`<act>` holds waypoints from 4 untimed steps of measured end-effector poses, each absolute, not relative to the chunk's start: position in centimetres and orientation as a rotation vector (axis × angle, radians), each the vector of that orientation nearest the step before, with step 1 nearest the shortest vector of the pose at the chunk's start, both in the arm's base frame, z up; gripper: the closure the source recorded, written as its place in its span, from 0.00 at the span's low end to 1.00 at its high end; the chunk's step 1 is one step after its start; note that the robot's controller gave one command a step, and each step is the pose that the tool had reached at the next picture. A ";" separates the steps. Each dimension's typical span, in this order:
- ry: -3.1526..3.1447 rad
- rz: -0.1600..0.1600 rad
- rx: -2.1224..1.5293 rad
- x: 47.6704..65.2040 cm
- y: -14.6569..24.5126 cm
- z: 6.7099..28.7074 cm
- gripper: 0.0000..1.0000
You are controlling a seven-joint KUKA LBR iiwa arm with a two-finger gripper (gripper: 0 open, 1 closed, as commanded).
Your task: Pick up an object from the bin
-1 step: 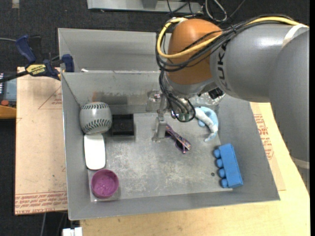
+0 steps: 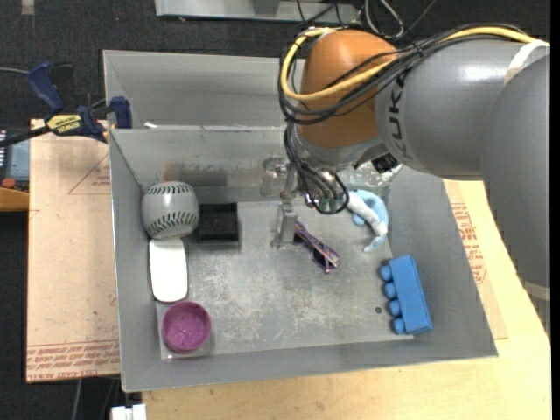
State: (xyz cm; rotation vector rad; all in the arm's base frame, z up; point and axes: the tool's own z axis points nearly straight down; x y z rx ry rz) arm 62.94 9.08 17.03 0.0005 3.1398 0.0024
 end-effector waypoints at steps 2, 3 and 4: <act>3.123 0.007 0.267 63.6 14.6 9.5 0.00; 3.092 -0.003 0.419 63.3 18.0 10.1 0.00; 3.102 0.024 0.299 64.5 17.1 7.8 0.00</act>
Offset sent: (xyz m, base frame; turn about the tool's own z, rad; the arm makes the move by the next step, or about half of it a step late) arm 0.0032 0.0655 -0.0202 0.0001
